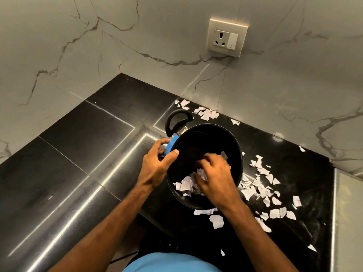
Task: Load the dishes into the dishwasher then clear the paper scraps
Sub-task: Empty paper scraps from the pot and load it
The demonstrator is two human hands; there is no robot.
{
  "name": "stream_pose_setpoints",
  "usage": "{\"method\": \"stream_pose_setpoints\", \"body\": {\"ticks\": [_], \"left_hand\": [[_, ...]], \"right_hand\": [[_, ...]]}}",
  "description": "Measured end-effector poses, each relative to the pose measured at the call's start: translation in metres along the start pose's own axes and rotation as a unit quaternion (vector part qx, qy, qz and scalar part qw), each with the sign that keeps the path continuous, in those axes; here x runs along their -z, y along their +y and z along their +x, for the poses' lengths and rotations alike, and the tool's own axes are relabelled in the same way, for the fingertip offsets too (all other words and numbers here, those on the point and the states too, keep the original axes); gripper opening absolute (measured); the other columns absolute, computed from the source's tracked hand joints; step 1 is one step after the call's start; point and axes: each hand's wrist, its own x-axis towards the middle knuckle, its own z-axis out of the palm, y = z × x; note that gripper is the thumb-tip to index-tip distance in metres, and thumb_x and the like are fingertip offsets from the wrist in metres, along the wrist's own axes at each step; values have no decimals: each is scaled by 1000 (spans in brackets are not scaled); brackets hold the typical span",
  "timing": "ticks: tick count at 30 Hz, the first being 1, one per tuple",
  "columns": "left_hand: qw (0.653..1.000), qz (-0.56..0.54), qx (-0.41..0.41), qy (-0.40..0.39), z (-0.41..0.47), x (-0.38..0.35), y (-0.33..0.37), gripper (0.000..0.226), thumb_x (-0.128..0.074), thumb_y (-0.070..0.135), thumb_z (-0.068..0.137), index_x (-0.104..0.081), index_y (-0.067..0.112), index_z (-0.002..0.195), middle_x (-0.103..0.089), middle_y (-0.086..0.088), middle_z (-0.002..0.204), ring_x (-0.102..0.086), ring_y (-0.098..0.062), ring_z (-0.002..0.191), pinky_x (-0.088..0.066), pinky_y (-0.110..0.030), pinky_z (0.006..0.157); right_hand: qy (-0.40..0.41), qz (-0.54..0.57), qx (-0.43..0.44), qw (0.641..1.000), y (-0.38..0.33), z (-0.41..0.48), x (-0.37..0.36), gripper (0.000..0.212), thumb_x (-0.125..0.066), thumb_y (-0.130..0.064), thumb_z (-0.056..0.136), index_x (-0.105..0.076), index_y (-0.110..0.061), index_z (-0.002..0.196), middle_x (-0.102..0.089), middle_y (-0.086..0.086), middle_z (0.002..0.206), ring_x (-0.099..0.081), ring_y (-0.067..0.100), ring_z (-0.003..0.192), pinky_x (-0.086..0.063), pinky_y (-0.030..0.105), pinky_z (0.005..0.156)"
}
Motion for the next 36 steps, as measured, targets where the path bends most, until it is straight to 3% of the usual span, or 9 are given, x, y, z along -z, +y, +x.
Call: {"method": "stream_pose_setpoints", "body": {"ticks": [7, 9, 14, 18, 23, 27, 30, 33, 36], "left_hand": [[999, 16, -29, 20, -8, -16, 6, 61, -61, 62, 76, -56, 31, 129, -69, 4, 103, -71, -7, 91, -62, -31, 74], [999, 30, -24, 36, -8, -22, 2, 57, -60, 64, 77, -55, 38, 127, -69, 6, 102, -69, -8, 91, -61, -35, 82], [998, 45, -16, 45, -14, -34, 1, 67, -57, 68, 71, -57, 34, 129, -68, 12, 100, -65, 6, 92, -46, -14, 75], [998, 39, -24, 49, -15, -41, 3, 68, -56, 67, 73, -57, 31, 131, -67, 16, 102, -64, 11, 91, -46, -2, 71], [998, 20, -25, 46, -12, -47, 7, 65, -58, 64, 75, -57, 30, 130, -71, 8, 98, -69, 4, 87, -49, -5, 69], [999, 24, -21, 44, -9, -50, 7, 69, -56, 66, 73, -56, 28, 130, -66, 13, 94, -65, 13, 82, -46, -1, 66], [998, 33, -1, 58, -4, -48, -1, 63, -59, 64, 76, -57, 30, 129, -70, 7, 96, -68, 3, 85, -50, -8, 67], [996, 24, 25, 81, 1, -41, -10, 52, -64, 58, 81, -58, 33, 125, -74, 1, 93, -73, -13, 84, -60, -28, 75], [993, 21, 37, 113, 9, -31, -13, 43, -68, 51, 87, -55, 34, 124, -72, 8, 89, -72, -2, 77, -60, -31, 74]], "right_hand": [[-35, 26, -167, 985, -5, 0, -2, 81, -35, -76, 97, -33, -14, 149, -38, 11, 142, -46, 28, 124, -48, 38, 102], [-81, 89, -190, 974, -18, -7, -5, 77, -33, -80, 95, -34, -22, 146, -37, 8, 140, -44, 27, 125, -47, 39, 101], [-180, 265, -204, 925, -47, -7, -6, 56, -30, -78, 97, -33, -45, 143, -41, -1, 133, -55, 19, 118, -49, 38, 96], [-159, 400, -179, 885, -55, -4, 1, 41, -28, -64, 106, -46, -49, 140, -50, -9, 120, -58, 6, 105, -50, 31, 97], [-120, 497, -184, 840, -51, -1, 9, 20, -40, -61, 105, -58, -69, 101, -70, -20, 112, -66, 3, 110, -54, 33, 100], [-122, 467, -196, 854, -48, 2, 10, 31, -45, -56, 105, -70, -41, 96, -75, -12, 88, -69, 4, 79, -58, 32, 80], [-143, 423, -198, 873, -42, 1, 11, 37, -52, -42, 101, -62, -12, 81, -60, -8, 64, -51, 6, 58, -44, 34, 62], [-131, 412, -182, 883, -28, -3, 12, 33, -57, -33, 96, -57, -9, 73, -56, -5, 61, -49, 8, 58, -40, 32, 59], [-74, 420, -176, 887, -11, -8, 19, 34, -59, -31, 101, -61, -9, 75, -62, 6, 66, -55, 9, 60, -44, 30, 60]]}}
